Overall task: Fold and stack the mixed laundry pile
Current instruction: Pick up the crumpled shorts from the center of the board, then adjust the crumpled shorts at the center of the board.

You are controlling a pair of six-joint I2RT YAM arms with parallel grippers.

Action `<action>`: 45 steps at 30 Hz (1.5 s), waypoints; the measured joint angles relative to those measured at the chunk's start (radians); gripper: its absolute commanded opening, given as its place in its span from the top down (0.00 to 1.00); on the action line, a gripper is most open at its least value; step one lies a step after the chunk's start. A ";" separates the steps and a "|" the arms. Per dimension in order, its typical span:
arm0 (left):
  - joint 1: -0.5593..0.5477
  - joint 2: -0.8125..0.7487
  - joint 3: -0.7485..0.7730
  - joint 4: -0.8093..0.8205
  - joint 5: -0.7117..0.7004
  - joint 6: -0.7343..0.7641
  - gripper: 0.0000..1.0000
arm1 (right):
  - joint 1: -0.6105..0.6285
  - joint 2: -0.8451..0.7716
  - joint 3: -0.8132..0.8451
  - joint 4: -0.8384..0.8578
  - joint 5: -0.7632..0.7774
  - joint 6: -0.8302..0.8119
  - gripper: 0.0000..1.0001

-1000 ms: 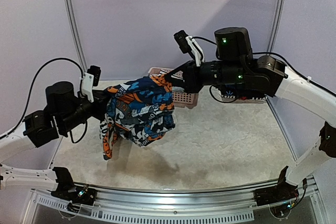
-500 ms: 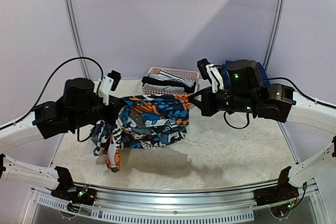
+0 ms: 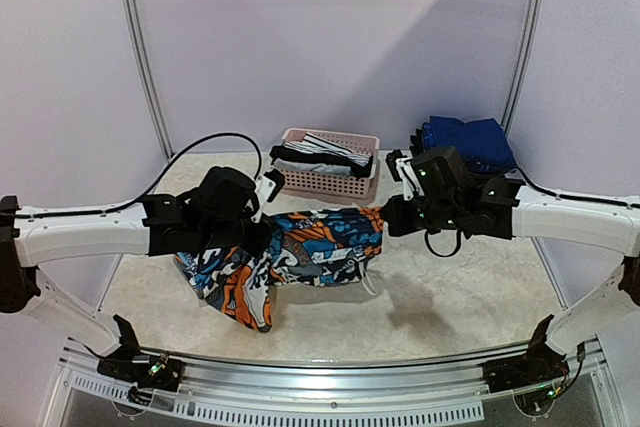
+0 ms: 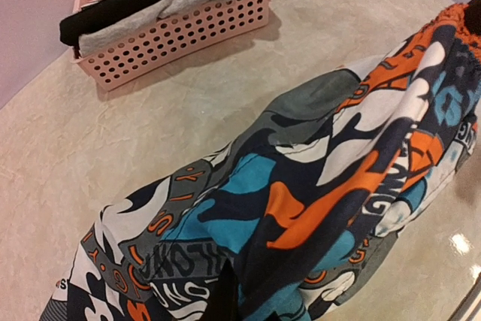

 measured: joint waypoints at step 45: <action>-0.239 -0.019 -0.219 -0.089 0.152 -0.160 0.28 | -0.105 0.045 -0.048 -0.044 0.317 -0.006 1.00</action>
